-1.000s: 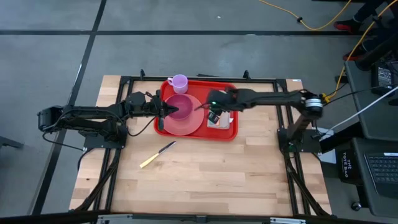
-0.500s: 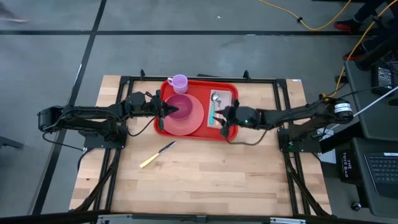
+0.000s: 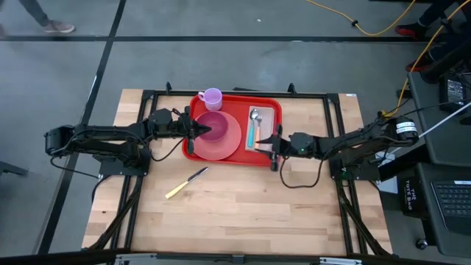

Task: Set up tray
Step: Put the yellow knife on the light brown napkin

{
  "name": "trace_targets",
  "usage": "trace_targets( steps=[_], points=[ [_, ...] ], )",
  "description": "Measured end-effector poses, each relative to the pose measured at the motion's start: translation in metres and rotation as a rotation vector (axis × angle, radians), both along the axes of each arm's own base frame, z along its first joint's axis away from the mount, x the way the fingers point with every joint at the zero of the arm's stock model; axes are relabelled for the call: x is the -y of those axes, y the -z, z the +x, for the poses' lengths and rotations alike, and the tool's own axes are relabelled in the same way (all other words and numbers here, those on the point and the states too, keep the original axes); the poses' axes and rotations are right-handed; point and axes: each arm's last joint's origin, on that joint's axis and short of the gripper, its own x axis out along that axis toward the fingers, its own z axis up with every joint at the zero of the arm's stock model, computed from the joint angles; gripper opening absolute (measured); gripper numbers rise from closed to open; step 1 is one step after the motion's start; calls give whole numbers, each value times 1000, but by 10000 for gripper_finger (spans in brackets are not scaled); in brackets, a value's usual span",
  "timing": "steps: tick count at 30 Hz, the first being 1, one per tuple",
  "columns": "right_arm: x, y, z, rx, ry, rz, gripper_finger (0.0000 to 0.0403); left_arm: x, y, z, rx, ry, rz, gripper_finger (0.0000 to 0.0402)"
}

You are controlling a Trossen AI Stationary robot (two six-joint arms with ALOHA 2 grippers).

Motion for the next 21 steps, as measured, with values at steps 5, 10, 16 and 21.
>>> trace_targets(
  steps=[5,10,16,21],
  points=[
    [-1,-3,1,29,-48,15,138,0,0,0,0,0,0,8],
    [-1,-5,1,57,-37,60,138,0,0,0,-1,0,0,6],
    [-1,-5,1,67,-21,123,138,2,6,-1,-46,15,-73,2],
    [-1,-4,1,73,-11,161,138,13,12,0,-229,12,-158,2]
  ],
)
